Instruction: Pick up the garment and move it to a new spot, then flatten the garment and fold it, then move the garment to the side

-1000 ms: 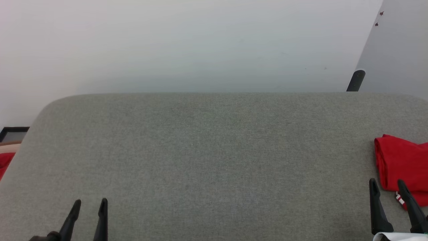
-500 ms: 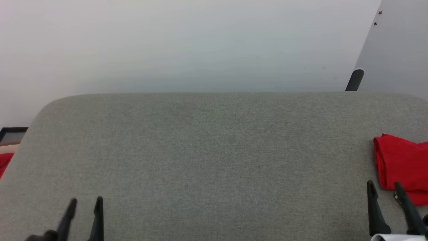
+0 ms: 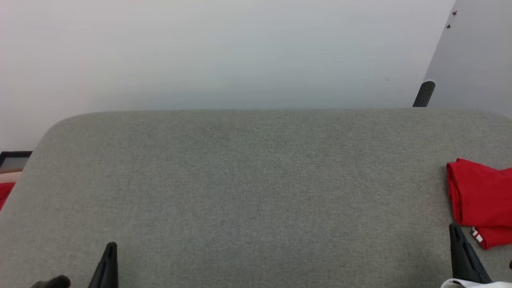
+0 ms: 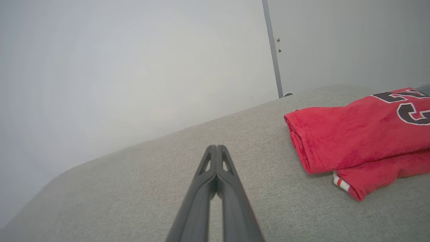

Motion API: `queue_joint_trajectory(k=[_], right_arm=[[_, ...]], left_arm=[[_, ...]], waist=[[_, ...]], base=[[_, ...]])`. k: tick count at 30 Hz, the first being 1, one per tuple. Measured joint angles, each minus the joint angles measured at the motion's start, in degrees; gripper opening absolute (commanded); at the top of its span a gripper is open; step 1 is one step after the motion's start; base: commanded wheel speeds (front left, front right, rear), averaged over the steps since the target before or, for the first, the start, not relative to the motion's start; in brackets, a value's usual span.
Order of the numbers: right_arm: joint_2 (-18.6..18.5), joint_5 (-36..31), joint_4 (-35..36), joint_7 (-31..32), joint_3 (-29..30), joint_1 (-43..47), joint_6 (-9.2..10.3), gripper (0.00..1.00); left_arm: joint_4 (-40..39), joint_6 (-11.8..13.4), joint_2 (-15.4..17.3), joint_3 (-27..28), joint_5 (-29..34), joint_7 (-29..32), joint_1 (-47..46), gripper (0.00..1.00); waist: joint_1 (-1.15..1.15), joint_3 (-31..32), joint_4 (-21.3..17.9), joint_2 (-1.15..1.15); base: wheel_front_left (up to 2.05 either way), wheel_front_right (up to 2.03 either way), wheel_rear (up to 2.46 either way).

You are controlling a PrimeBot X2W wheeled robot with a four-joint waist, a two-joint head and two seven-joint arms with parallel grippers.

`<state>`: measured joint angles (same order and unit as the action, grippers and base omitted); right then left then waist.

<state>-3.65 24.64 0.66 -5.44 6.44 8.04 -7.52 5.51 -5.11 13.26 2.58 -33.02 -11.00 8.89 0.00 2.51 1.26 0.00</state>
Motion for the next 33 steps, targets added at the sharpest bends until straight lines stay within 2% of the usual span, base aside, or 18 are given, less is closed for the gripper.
queue_joint_trajectory(k=[4, 33], right_arm=[[0.0, 4.6, -1.0, 1.0, 0.0, -0.8, 0.0, 0.0], [0.3, 27.4, -6.0, 4.8, 0.0, -5.4, 0.0, 0.0]], left_arm=[[0.6, 0.0, -0.7, 0.3, -4.2, 1.3, -1.1, 0.0], [3.4, -0.9, -4.1, 1.5, -24.1, 7.0, -5.9, 0.0]], waist=[[0.0, -0.1, -0.1, 0.0], [0.0, -0.8, -0.4, 0.0]], base=[[0.0, 0.0, 0.0], [0.0, 0.0, 0.0]])
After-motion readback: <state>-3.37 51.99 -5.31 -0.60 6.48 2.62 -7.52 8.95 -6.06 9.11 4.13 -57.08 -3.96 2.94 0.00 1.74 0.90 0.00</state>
